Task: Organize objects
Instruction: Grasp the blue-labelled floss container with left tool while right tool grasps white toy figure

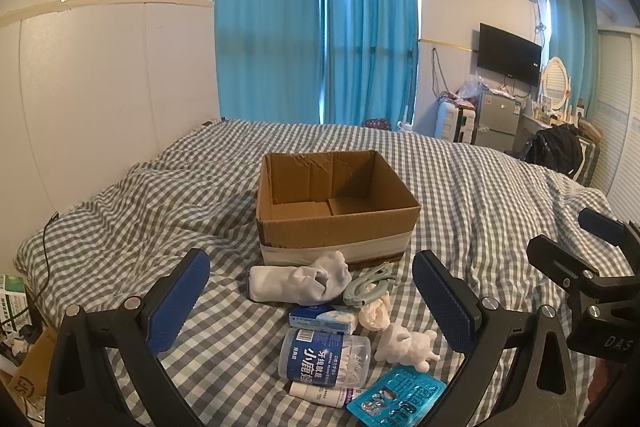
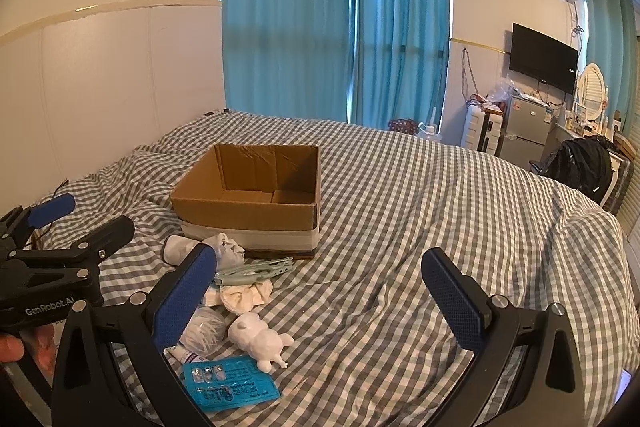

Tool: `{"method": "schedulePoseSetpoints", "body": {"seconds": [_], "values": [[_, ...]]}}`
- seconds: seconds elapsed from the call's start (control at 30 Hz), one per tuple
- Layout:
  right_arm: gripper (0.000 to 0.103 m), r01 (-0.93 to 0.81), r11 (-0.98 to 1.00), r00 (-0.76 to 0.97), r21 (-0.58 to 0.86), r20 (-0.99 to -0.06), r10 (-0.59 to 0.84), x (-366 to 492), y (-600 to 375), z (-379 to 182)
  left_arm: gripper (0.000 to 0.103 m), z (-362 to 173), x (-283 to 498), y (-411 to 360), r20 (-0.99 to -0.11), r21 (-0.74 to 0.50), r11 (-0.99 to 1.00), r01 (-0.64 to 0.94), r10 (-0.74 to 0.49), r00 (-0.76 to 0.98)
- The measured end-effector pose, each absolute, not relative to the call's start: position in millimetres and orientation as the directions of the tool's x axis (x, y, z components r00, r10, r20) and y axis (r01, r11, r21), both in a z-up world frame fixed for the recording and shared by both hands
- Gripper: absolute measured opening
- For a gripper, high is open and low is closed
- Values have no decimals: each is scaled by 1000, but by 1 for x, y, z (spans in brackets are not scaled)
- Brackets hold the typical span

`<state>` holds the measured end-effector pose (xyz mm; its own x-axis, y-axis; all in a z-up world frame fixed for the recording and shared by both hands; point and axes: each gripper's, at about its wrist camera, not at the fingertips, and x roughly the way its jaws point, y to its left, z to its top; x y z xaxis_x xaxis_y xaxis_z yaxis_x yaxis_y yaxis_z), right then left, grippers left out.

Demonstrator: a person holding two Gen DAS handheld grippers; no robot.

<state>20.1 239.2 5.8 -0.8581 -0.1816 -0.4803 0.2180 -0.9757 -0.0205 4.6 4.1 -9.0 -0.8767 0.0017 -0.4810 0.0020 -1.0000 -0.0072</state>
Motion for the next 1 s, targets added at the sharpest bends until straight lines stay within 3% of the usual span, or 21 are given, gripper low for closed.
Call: {"method": "schedulePoseSetpoints", "body": {"seconds": [0.2, 1.0], "values": [[103, 226, -974, -863, -26, -470, -187, 25, 238, 12, 103, -8, 8, 1, -480, -14, -1000, -8, 14, -877], [103, 222, -974, -778, -46, -610, -148, 4, 230, -42, 103, -130, -25, 11, -741, -6, -994, -107, 76, -667]]}}
